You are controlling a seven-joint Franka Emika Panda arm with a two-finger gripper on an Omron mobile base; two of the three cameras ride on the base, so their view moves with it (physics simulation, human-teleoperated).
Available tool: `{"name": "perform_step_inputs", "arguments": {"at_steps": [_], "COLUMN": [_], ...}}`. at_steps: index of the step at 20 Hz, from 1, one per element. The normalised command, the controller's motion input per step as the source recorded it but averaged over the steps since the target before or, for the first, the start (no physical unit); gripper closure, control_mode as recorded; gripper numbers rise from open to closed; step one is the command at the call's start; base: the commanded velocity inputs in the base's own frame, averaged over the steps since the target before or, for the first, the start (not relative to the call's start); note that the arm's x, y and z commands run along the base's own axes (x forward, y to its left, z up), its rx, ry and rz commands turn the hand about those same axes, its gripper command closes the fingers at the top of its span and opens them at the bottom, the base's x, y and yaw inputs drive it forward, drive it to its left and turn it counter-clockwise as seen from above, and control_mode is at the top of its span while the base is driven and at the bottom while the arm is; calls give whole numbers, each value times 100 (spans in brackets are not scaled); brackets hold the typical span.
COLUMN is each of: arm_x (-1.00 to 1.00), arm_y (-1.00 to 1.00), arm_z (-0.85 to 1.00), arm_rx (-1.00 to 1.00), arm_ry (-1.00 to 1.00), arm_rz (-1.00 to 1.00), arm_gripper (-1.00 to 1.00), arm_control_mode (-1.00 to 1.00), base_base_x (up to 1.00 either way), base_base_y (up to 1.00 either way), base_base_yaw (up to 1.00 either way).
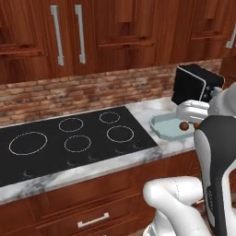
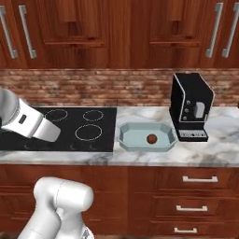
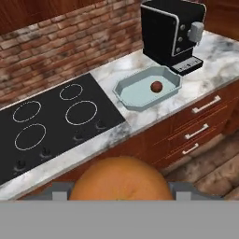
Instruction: Pick the tangerine and apple from the fridge and place them inside the tupperware on the counter.
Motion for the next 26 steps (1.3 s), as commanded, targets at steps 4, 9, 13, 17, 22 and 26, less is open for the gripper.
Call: {"name": "perform_step_inputs", "arguments": {"at_steps": [4,9,13,17,22,26], "arm_x": [0,0,0,0,28,19], "arm_y": [0,0,0,0,-65,-46], "arm_z": [0,0,0,0,-20,-51], "arm_rx": [0,0,0,0,15,1], "arm_ry": [0,0,0,0,47,56], "arm_rz": [0,0,0,0,0,0], "arm_gripper": [100,100,100,100,100,100], "arm_control_mode": [100,100,100,100,-100,-100], "base_base_x": [98,54,16,28,0,0], "base_base_y": [-67,-47,-47,-52,0,0], "base_base_yaw": [45,25,3,0,0,0]}}
